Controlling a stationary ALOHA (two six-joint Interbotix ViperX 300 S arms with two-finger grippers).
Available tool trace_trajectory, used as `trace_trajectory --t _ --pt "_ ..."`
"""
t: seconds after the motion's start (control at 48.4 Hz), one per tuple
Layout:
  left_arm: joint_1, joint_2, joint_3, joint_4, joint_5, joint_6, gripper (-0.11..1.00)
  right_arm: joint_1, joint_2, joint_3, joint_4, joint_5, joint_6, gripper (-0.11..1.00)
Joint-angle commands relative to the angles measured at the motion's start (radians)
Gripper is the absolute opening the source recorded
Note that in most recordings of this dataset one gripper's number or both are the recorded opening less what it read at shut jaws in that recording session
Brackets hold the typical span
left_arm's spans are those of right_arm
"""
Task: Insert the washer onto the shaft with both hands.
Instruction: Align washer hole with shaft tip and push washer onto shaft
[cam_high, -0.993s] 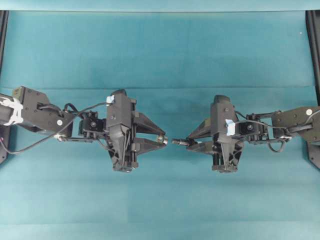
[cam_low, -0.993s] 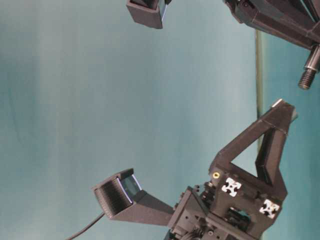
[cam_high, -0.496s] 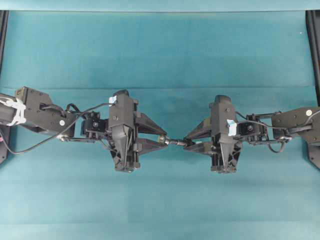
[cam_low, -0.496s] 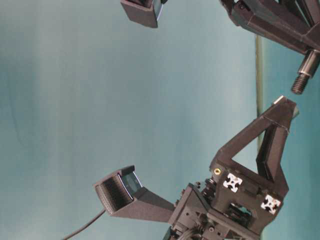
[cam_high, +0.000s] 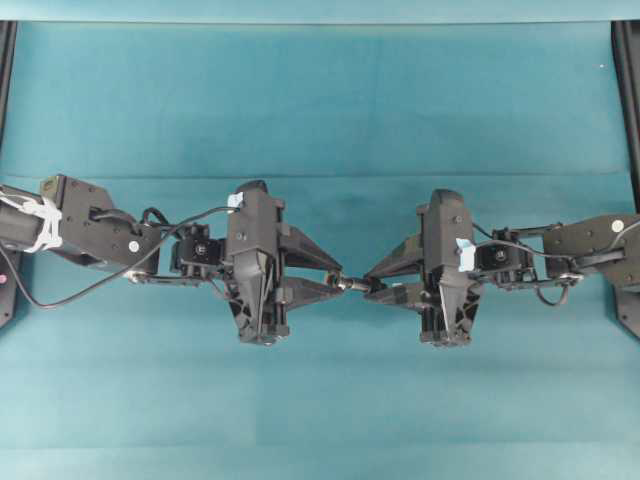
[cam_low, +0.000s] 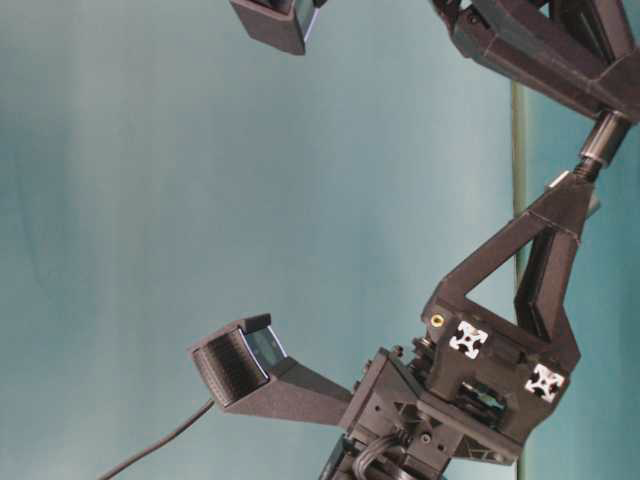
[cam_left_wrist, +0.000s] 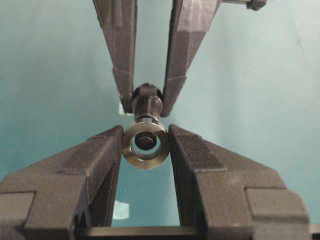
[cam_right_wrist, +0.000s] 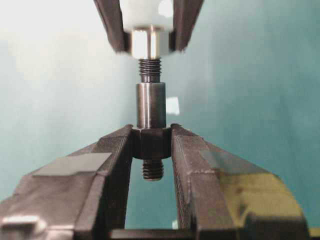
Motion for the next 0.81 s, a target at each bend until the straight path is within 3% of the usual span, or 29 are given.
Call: trace_trajectory --t 0.0,0.786 --pt "-0.002 -0.006 -0.014 0.002 -0.003 0.000 0.37 0.003 -0.006 -0.018 -0.002 -0.015 0.003 -0.01" --pt "-0.002 0.011 -0.026 0.002 -0.003 0.000 0.37 0.003 0.003 -0.038 -0.002 -0.015 0.003 -0.01"
